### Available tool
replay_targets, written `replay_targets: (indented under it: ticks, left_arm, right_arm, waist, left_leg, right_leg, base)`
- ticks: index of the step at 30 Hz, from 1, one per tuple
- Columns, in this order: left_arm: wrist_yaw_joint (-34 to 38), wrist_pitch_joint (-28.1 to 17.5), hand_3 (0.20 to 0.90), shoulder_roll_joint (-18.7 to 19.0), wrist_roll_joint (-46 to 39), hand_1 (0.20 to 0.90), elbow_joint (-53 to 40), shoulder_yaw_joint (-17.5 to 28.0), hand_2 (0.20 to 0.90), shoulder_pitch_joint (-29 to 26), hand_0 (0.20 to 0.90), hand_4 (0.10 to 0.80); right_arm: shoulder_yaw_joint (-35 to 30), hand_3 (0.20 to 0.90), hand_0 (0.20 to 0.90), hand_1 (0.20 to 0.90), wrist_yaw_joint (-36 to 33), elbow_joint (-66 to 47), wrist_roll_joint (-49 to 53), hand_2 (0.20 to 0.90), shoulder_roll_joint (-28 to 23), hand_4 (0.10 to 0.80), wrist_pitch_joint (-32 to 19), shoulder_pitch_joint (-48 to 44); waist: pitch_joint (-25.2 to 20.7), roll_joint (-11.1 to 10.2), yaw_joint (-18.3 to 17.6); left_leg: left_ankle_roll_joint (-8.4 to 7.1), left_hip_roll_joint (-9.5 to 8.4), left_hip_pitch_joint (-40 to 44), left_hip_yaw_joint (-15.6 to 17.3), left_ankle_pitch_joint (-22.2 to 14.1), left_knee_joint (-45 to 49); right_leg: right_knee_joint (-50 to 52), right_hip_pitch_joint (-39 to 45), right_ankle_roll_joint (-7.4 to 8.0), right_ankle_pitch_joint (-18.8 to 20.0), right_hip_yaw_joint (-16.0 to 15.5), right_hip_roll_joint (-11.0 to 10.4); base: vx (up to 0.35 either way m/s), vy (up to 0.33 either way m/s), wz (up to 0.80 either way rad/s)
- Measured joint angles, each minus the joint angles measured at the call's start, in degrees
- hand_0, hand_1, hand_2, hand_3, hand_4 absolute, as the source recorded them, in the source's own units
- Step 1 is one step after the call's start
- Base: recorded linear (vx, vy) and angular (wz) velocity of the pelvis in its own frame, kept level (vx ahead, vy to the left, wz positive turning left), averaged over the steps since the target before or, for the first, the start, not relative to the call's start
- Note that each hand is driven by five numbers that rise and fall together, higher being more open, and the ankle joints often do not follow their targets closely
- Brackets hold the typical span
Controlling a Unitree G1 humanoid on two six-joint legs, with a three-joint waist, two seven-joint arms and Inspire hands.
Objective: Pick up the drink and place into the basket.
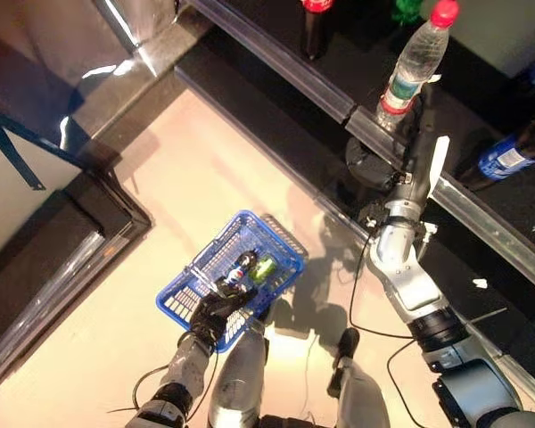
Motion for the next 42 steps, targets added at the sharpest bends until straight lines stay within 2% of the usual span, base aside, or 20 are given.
replay_targets:
  ticks: [5,12,17,21,42]
  left_arm:
    - [1.10,-0.10,0.200,1.69,-0.15,0.300,-1.74,-2.08,0.300,-1.01,0.300,0.100]
    - [2.75,-0.49,0.200,2.46,-2.26,0.300,-3.49,-2.33,0.300,-2.03,0.300,0.100]
    - [3.72,-0.49,0.200,3.36,-2.39,0.300,-4.47,-2.37,0.300,-2.38,0.300,0.100]
    - [3.97,-0.46,0.200,3.65,-2.65,0.300,-4.59,-3.01,0.300,-2.71,0.300,0.100]
    - [3.99,-1.10,0.200,4.73,-7.35,0.300,-8.47,-4.12,0.300,-2.74,0.300,0.100]
  right_arm:
    - [-0.48,0.900,0.900,0.900,-3.63,0.01,-0.95,0.900,-0.06,0.800,0.00,-3.58]
    - [-4.62,0.900,0.900,0.900,-9.32,0.08,-0.80,0.900,0.02,0.800,-0.01,-7.44]
    - [-5.05,0.900,0.900,0.900,-10.81,0.17,0.11,0.900,0.02,0.800,0.01,-9.23]
    - [-5.13,0.900,0.900,0.900,-11.37,4.01,3.25,0.900,0.10,0.800,0.15,-13.34]
    - [-6.12,0.900,0.900,0.900,-8.04,6.58,10.83,0.900,1.08,0.800,2.68,-23.66]
  waist:
    - [0.54,-0.50,-0.10]
    - [0.71,-1.36,-0.45]
    - [0.67,-2.42,-1.21]
    - [0.69,-2.47,-1.40]
    - [0.69,-2.43,-1.00]
  left_leg:
    - [0.02,0.11,-2.24,0.12,-0.01,0.47]
    - [0.38,0.21,-5.98,0.62,-0.31,2.09]
    - [0.44,0.32,-7.39,1.03,-0.35,2.55]
    - [0.55,0.34,-8.24,1.58,-0.50,3.21]
    - [0.95,0.12,-17.27,1.59,-0.44,6.32]
  right_leg:
    - [0.77,-2.51,-0.01,0.00,0.15,0.03]
    - [1.89,-6.47,0.00,0.13,1.57,0.12]
    - [2.67,-8.30,0.00,0.14,1.87,0.12]
    - [2.82,-9.32,-0.02,0.49,2.94,0.12]
    - [5.70,-18.42,0.16,0.78,3.33,-0.19]
  base:
    - [0.005,-0.010,-0.01]
    - [0.005,-0.007,-0.04]
    - [0.010,0.000,-0.04]
    - [0.020,0.012,-0.08]
    - [0.006,0.010,0.00]
